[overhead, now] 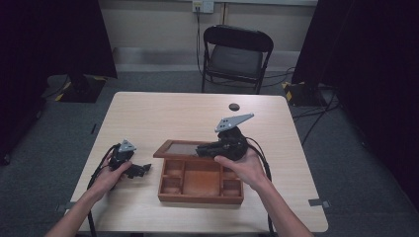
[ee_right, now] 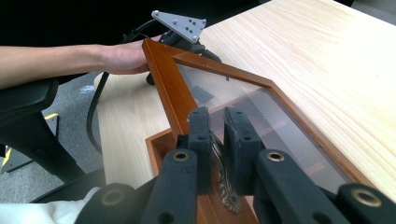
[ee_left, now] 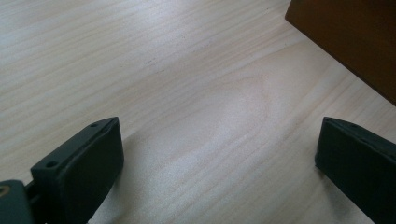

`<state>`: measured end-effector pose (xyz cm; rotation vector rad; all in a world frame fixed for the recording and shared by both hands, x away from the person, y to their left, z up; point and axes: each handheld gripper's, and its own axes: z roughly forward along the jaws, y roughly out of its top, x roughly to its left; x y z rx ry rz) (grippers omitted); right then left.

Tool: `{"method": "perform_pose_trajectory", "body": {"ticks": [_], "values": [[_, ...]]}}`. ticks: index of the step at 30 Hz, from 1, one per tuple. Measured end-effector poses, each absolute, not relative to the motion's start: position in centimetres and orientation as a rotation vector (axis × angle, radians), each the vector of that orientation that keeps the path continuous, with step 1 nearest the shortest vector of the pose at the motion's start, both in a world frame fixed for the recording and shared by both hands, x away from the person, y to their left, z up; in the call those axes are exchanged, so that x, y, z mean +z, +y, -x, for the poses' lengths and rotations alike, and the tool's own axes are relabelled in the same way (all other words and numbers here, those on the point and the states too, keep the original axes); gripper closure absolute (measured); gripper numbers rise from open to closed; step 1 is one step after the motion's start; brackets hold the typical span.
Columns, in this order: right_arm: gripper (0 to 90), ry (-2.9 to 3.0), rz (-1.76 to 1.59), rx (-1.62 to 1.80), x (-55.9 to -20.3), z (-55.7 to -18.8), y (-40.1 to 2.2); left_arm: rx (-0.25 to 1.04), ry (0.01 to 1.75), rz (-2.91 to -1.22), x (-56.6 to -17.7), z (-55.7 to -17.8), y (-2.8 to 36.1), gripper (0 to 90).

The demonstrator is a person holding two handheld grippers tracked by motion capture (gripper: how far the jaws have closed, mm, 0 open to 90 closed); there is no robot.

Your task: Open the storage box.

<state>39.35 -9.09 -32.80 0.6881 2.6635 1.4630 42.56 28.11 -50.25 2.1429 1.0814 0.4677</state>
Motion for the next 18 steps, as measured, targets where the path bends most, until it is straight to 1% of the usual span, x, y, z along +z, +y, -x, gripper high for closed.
{"method": "perform_pose_trajectory", "body": {"ticks": [18], "values": [[82.4, 2.673, -0.699, 1.455, -32.04, -40.18, -9.03, 0.468, 1.081, -2.143, -50.25, -42.56, 28.11, 0.6]]}}
